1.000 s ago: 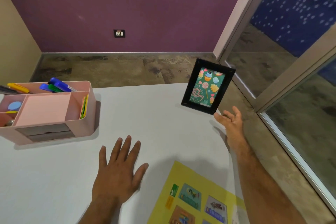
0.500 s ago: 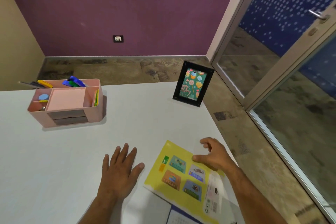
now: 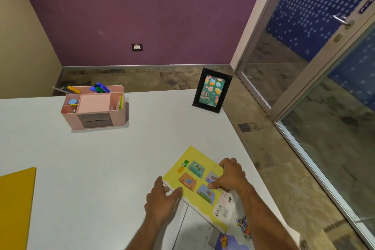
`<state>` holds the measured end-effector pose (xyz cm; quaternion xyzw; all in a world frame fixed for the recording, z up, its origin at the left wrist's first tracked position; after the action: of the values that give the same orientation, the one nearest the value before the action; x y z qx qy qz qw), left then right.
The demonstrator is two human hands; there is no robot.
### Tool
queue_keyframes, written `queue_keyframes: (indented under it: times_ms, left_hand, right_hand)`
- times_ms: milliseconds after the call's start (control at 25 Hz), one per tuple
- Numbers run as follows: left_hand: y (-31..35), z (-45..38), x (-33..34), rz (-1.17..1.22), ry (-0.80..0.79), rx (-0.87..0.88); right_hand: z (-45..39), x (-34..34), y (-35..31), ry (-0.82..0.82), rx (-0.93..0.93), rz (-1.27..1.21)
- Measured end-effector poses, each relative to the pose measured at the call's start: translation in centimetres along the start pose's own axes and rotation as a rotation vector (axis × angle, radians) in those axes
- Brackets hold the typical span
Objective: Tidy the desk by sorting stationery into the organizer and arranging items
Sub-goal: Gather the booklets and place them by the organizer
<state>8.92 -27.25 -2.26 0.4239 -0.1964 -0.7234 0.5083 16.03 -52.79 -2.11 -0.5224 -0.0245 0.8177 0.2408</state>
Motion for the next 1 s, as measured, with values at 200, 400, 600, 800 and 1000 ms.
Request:
queue_keyframes:
  times_ms: [200, 400, 600, 800, 1000]
  left_hand:
    - [1.5, 1.3, -0.6, 0.336, -0.099, -0.155]
    - [1.1, 2.5, -0.7, 0.534, -0.118, -0.196]
    - [1.5, 3.9, -1.2, 0.632, -0.089, -0.058]
    - [0.2, 4.1, -3.5, 0.561, 0.057, 0.017]
    - [-0.7, 4.5, -6.8, 0.526, 0.198, 0.053]
  right_hand:
    - [1.4, 0.0, 0.4, 0.080, -0.047, -0.468]
    - [3.4, -0.5, -0.5, 0.005, -0.079, -0.915]
    - [6.3, 0.1, -1.7, -0.035, -0.076, -0.995]
    - [9.0, 0.5, 0.0, 0.025, -0.069, -0.864]
    - [13.2, 1.2, 3.0, -0.039, -0.207, 0.028]
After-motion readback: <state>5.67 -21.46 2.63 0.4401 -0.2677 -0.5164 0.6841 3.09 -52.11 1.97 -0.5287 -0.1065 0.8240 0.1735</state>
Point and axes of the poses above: each hand's wrist, its own z-axis away from the middle knuckle, its own x-axis out of the palm, y = z × x, the point moved 2 cm from there along -z, towards the middle knuckle, and after that the axes turned 2 degrees about y, right-handed, at the moved point
